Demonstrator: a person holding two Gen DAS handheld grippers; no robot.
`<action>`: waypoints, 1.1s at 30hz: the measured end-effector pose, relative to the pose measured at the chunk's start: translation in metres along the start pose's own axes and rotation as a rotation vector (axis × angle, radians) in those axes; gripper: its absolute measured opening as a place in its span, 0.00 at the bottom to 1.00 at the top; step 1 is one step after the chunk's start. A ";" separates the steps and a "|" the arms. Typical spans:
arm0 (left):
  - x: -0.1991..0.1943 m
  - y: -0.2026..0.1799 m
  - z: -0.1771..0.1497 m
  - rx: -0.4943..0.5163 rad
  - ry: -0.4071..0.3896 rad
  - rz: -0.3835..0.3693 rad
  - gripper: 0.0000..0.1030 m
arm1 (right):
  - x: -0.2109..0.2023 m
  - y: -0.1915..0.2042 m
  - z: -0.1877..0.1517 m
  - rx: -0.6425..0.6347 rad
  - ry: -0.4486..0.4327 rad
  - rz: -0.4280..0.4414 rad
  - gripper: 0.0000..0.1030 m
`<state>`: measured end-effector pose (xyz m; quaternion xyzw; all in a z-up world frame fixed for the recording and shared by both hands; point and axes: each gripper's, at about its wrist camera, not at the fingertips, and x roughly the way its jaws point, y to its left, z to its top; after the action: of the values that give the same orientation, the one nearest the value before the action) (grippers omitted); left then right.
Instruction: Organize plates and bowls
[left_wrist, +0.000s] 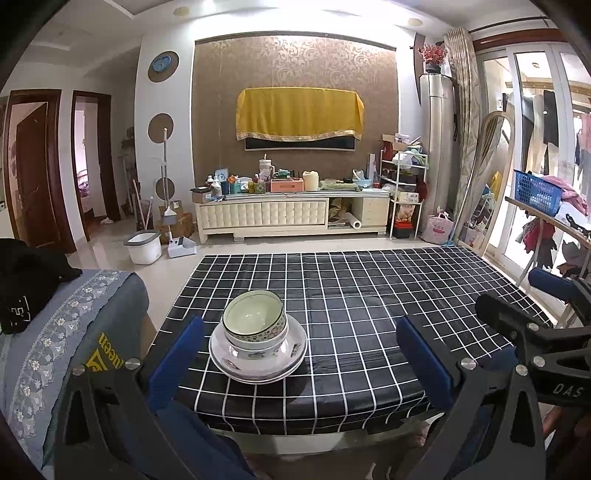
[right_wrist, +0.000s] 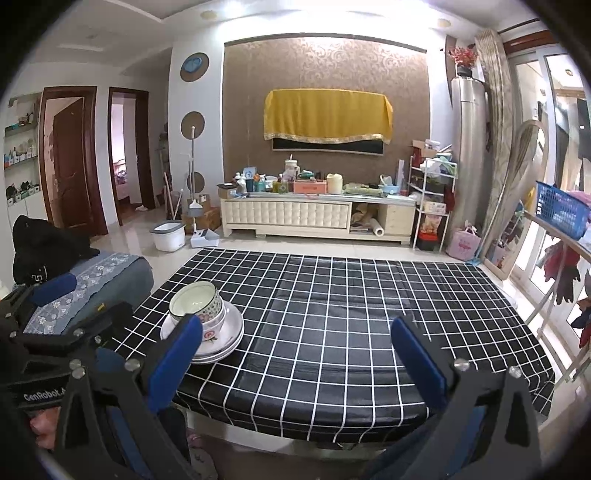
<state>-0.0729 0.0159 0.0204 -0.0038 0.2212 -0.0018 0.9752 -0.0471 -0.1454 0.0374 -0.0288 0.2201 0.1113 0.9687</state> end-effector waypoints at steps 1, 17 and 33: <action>0.000 0.000 0.000 -0.003 0.001 -0.006 1.00 | 0.000 0.000 0.000 -0.001 0.001 -0.001 1.00; -0.003 -0.003 -0.004 -0.003 0.016 -0.006 1.00 | -0.002 0.002 -0.003 -0.006 0.020 -0.022 1.00; -0.006 -0.001 -0.007 -0.017 0.028 -0.008 1.00 | -0.006 0.000 -0.003 -0.008 0.025 -0.018 1.00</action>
<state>-0.0814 0.0145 0.0169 -0.0129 0.2348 -0.0037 0.9720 -0.0540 -0.1468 0.0370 -0.0360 0.2317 0.1030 0.9667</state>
